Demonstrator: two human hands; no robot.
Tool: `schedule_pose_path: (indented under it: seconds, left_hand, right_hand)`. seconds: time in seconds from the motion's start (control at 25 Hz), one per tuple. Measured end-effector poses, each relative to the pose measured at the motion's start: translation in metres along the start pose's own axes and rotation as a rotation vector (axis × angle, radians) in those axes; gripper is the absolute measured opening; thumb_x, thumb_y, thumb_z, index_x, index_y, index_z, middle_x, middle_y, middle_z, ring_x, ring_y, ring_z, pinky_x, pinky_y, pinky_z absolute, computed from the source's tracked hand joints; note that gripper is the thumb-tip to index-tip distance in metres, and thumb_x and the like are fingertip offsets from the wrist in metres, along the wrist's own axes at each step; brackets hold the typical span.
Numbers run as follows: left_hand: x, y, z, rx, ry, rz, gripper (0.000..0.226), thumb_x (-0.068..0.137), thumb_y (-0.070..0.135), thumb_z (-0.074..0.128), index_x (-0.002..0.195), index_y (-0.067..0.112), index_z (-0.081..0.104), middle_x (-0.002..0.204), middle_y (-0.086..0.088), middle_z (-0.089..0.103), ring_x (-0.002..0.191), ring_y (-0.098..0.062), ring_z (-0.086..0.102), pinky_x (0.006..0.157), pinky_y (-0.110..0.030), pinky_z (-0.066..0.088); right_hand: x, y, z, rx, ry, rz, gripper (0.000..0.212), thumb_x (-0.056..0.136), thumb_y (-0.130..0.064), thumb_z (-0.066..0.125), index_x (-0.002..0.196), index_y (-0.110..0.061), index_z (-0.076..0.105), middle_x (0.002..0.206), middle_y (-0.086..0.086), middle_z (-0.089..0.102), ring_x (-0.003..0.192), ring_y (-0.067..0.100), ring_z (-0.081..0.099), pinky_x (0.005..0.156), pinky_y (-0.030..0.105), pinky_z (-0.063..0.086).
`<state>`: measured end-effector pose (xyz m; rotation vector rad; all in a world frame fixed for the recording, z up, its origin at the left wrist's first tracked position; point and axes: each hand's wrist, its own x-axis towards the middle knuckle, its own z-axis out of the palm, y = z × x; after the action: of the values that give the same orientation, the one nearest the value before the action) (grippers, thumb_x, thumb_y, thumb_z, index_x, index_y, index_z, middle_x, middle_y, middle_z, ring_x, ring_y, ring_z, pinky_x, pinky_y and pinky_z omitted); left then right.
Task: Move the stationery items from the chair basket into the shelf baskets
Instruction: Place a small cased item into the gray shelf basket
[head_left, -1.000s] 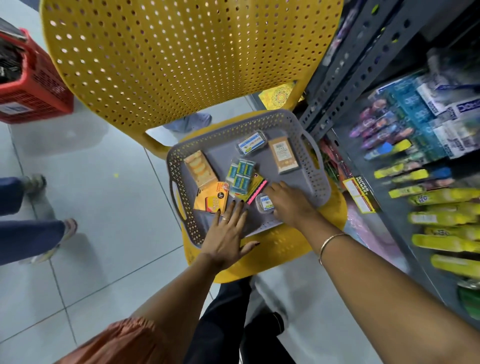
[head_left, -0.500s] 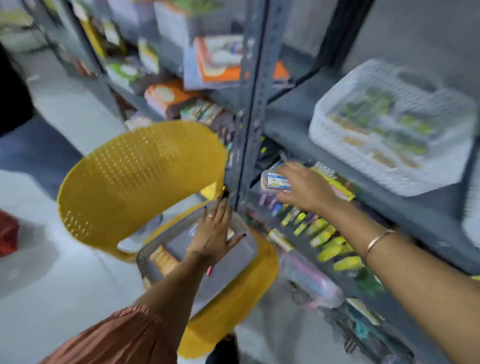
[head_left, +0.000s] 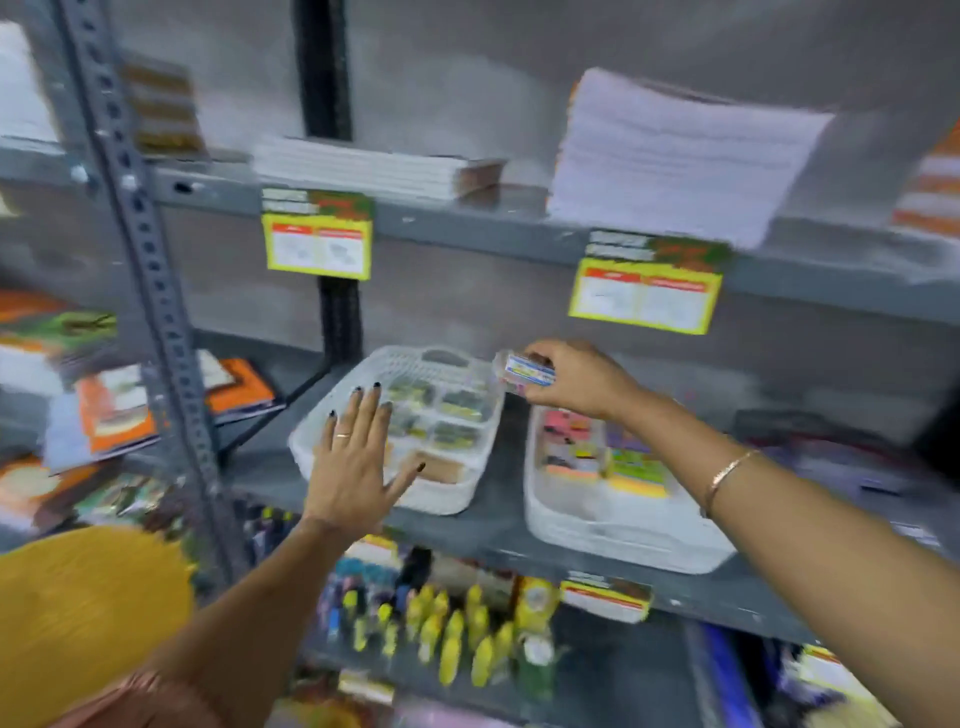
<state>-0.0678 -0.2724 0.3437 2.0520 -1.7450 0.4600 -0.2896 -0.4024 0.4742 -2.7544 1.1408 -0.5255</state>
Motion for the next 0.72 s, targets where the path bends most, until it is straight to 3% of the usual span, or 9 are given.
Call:
schedule_pose_path:
  seconds: [0.24, 0.48, 0.56, 0.64, 0.72]
  left_hand:
    - [0.038, 0.189, 0.025, -0.051, -0.045, 0.210, 0.090, 0.090, 0.067, 0.005, 0.131, -0.001, 0.048, 0.141, -0.019, 0.043, 0.130, -0.034, 0.039, 0.103, -0.050, 0.029]
    - [0.036, 0.345, 0.061, -0.056, -0.246, 0.356, 0.085, 0.085, 0.068, 0.018, 0.125, 0.003, 0.056, 0.138, -0.017, 0.047, 0.126, -0.032, 0.045, 0.096, -0.052, 0.042]
    - [0.029, 0.382, 0.074, 0.006, -0.264, 0.387, 0.092, 0.080, 0.068, 0.010, 0.135, 0.004, 0.046, 0.147, -0.014, 0.035, 0.137, -0.028, 0.029, 0.107, -0.047, 0.029]
    - [0.018, 0.405, 0.095, 0.067, -0.270, 0.464, 0.092, 0.082, 0.069, 0.003, 0.147, 0.005, 0.018, 0.156, -0.012, 0.007, 0.143, -0.025, 0.001, 0.115, -0.042, 0.007]
    - [0.009, 0.415, 0.110, 0.052, -0.380, 0.444, 0.084, 0.090, 0.067, 0.016, 0.148, 0.007, 0.009, 0.157, -0.011, -0.002, 0.143, -0.023, -0.007, 0.116, -0.040, 0.005]
  right_hand:
    - [-0.089, 0.159, -0.067, -0.168, -0.028, 0.226, 0.050, 0.075, -0.035, 0.066, 0.118, -0.012, 0.056, 0.125, 0.015, 0.061, 0.111, 0.031, 0.057, 0.092, 0.036, 0.048]
    - [-0.178, 0.276, -0.091, -0.204, -0.161, 0.414, 0.052, 0.078, -0.035, 0.065, 0.123, -0.013, 0.052, 0.129, 0.012, 0.058, 0.114, 0.030, 0.055, 0.092, 0.035, 0.046]
    - [-0.201, 0.306, -0.087, -0.203, -0.220, 0.433, 0.057, 0.077, -0.035, 0.066, 0.128, -0.016, 0.050, 0.136, 0.009, 0.054, 0.121, 0.028, 0.052, 0.099, 0.035, 0.045]
    - [-0.217, 0.332, -0.077, -0.191, -0.291, 0.454, 0.059, 0.078, -0.034, 0.067, 0.129, -0.013, 0.049, 0.138, 0.012, 0.052, 0.123, 0.029, 0.050, 0.102, 0.039, 0.043]
    - [-0.227, 0.351, -0.061, -0.164, -0.349, 0.464, 0.057, 0.078, -0.029, 0.067, 0.128, -0.008, 0.049, 0.136, 0.014, 0.052, 0.122, 0.030, 0.050, 0.103, 0.039, 0.043]
